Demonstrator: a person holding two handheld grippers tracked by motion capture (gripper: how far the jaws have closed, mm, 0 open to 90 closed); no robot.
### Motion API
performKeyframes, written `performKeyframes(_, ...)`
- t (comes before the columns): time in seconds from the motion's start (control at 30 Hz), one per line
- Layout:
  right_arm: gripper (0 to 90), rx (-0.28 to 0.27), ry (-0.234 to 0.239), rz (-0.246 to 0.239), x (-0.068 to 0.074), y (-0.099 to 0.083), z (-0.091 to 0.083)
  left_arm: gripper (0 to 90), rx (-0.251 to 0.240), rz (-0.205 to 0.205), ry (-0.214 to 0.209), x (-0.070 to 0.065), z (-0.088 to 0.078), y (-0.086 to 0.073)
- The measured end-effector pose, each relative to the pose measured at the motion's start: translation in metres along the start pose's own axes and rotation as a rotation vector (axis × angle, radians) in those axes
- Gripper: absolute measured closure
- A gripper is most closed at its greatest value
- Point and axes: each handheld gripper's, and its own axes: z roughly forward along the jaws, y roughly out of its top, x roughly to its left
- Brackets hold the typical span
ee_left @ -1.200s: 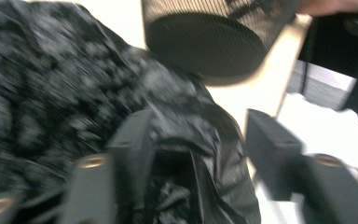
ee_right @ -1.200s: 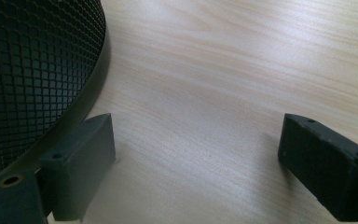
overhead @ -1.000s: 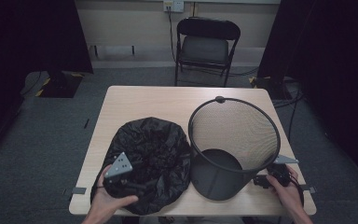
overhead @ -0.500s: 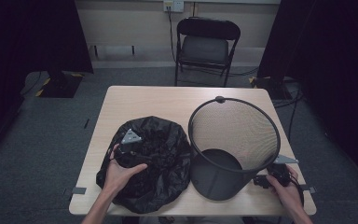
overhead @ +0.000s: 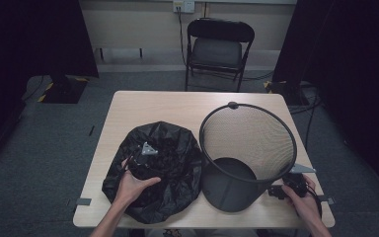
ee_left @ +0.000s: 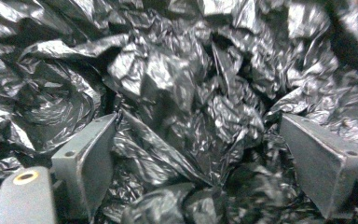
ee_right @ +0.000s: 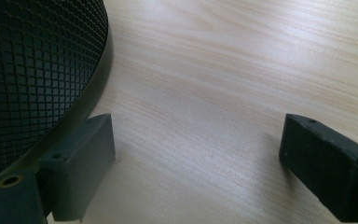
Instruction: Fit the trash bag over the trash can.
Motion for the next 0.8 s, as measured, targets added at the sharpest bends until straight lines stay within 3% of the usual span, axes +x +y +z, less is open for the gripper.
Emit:
performKeyframes(0.2, 9.4, 0.000, 0.005, -0.003, 0.000, 0.000, 0.000, 11.4, 0.039, 0.064, 0.055, -0.007, 0.010, -0.003)
performKeyframes(0.37, 9.3, 0.000, 0.007, -0.004, 0.000, 0.000, 0.000, 14.9, 0.059, 0.036, 0.055, -0.007, 0.009, -0.001)
performKeyframes(0.4, 9.4, 0.000, 0.007, -0.004, 0.000, 0.000, 0.000, 19.5, 0.059, 0.031, 0.059, -0.007, 0.008, -0.001)
performKeyframes(0.5, 9.4, 0.000, 0.008, -0.005, 0.000, 0.000, 0.000, 44.3, 0.033, 0.039, 0.049, -0.004, 0.005, -0.002)
performKeyframes(0.53, 9.4, 0.000, 0.008, -0.006, 0.000, 0.000, 0.000, 47.2, 0.019, 0.023, 0.054, -0.004, 0.004, -0.003)
performKeyframes(0.67, 9.3, 0.000, 0.009, -0.006, 0.000, 0.000, 0.000, 65.9, 0.024, 0.024, 0.063, -0.001, 0.002, -0.004)
performKeyframes(0.8, 9.3, 0.000, 0.008, -0.006, 0.000, 0.000, 0.000, 76.2, 0.039, -0.015, 0.055, 0.004, 0.002, 0.000)
